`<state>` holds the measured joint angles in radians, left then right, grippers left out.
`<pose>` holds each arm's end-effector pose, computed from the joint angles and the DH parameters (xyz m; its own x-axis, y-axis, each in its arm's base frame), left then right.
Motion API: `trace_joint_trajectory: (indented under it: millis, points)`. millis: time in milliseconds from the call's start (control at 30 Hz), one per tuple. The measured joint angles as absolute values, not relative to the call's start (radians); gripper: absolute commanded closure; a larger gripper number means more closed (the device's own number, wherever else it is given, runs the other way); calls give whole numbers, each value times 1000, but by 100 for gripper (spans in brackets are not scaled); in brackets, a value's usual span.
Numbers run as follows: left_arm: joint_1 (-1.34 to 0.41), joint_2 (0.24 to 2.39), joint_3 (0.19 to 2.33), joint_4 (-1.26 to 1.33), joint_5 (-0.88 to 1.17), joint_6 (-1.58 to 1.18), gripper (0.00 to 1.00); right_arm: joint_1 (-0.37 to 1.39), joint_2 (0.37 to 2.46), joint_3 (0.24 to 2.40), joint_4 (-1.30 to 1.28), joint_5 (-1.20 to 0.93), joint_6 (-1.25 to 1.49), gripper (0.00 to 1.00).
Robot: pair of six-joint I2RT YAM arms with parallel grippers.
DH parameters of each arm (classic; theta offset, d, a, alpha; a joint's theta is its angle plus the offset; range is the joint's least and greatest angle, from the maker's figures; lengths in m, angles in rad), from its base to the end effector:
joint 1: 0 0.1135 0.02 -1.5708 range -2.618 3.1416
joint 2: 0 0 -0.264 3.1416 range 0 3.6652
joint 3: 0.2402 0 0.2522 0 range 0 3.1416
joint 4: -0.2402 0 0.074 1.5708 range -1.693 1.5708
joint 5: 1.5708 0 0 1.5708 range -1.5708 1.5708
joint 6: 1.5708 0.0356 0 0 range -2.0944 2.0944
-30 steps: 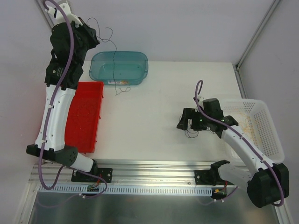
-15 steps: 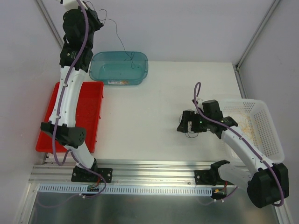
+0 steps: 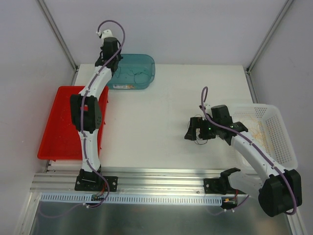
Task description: Untangle the cables
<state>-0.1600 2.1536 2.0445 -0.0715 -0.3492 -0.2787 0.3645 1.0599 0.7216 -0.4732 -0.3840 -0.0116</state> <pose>0.5163 -0.0710 0.3476 -0.1203 -0.2424 -0.9627 -0.2243 0.9513 -0.2115 0.1967 0.0893 0.2415 -0.6710 -0.2675 -0.6915 -0.5793 0.7713 0.2637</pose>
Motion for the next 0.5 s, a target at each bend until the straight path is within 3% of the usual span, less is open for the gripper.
trace_joint_trajectory:
  millis: [233,367,400,467,500]
  points:
    - [-155,2157,1824,-67,-321,-333,72,364,1069,722,-478,-382,-12,0]
    - [-155,2151,1775,-107,-291,-352,47,364,1069,723,-497,-348,-12,0]
    - [-155,2144,1773,-119,-285,-353,36,364,1069,725,-509,-330,-12,0]
    - [-155,2111,1769,-149,-257,-350,24,364,1066,735,-537,-284,-10,1]
    - [-155,2083,1767,-162,-239,-350,12,364,1065,744,-552,-252,-10,1]
